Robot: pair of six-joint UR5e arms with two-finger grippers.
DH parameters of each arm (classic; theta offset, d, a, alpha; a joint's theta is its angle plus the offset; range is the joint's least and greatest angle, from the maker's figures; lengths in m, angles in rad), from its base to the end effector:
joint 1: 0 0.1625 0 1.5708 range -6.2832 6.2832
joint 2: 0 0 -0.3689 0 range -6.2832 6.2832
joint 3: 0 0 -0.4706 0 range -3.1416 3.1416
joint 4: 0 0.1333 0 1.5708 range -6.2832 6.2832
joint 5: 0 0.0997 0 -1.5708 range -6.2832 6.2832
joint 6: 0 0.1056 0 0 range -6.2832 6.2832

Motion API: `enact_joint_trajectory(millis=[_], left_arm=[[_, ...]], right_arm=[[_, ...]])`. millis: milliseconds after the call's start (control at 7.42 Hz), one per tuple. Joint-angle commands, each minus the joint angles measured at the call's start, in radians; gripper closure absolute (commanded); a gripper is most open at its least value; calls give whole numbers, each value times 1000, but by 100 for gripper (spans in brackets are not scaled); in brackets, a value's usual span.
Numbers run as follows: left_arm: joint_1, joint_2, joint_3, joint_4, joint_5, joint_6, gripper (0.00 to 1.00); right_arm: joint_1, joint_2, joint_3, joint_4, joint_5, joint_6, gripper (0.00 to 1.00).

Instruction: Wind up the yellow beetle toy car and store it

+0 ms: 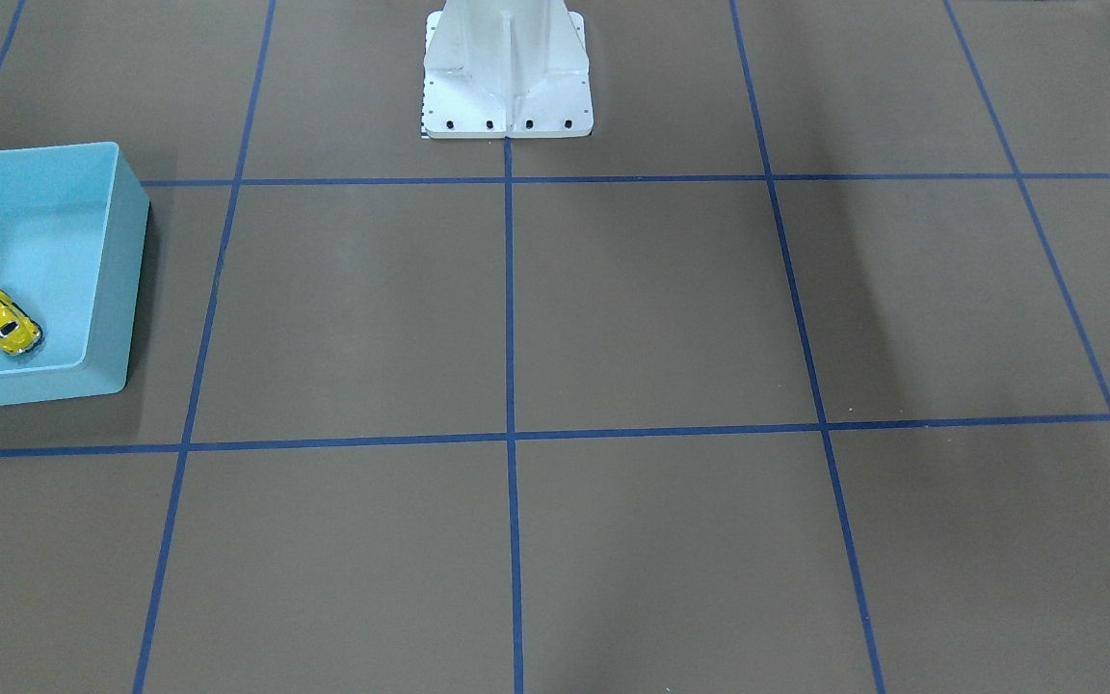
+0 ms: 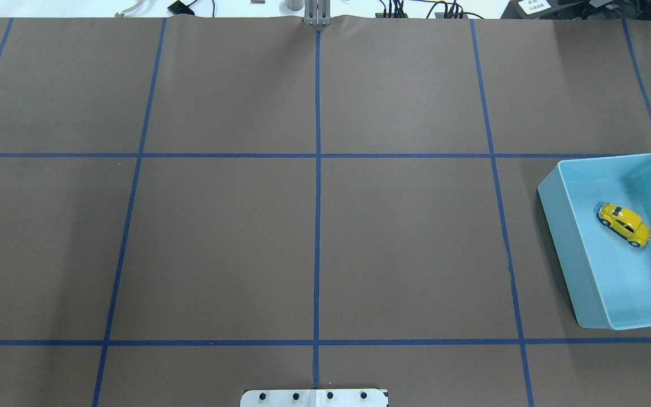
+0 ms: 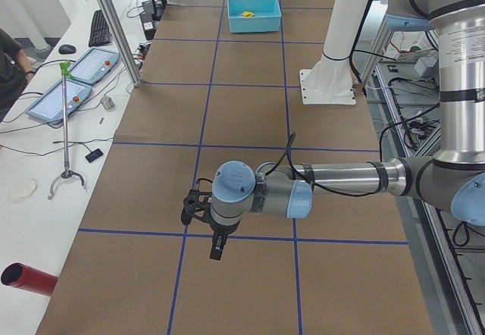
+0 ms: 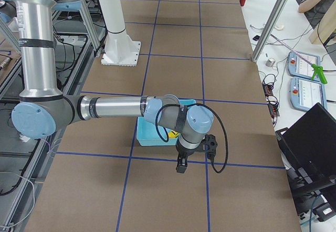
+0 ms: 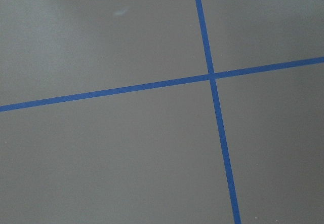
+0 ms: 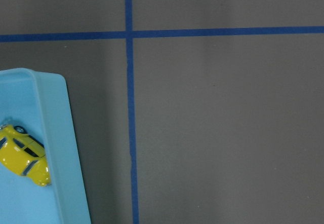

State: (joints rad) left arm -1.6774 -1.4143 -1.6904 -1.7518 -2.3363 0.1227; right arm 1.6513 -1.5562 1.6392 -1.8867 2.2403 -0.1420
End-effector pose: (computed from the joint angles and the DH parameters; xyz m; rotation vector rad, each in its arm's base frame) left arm -0.1154 -0.5130 0.6053 0.2235 0.7435 0.0704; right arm 0.1120 -0.5450 0.5959 -0.1487 -0.6870 0.0190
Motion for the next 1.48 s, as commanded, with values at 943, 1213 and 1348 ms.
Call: enact_joint_trajectory(millis=[943, 1213, 1348], left_arm=[[1, 0, 0, 0, 0, 0, 0], [-1, 0, 0, 0, 0, 0, 0], [-1, 2, 0, 0, 0, 0, 0]], right_arm=[[1, 4, -2, 113, 11, 21, 0], [1, 4, -2, 113, 15, 18, 0], [1, 4, -2, 115, 15, 16, 0]])
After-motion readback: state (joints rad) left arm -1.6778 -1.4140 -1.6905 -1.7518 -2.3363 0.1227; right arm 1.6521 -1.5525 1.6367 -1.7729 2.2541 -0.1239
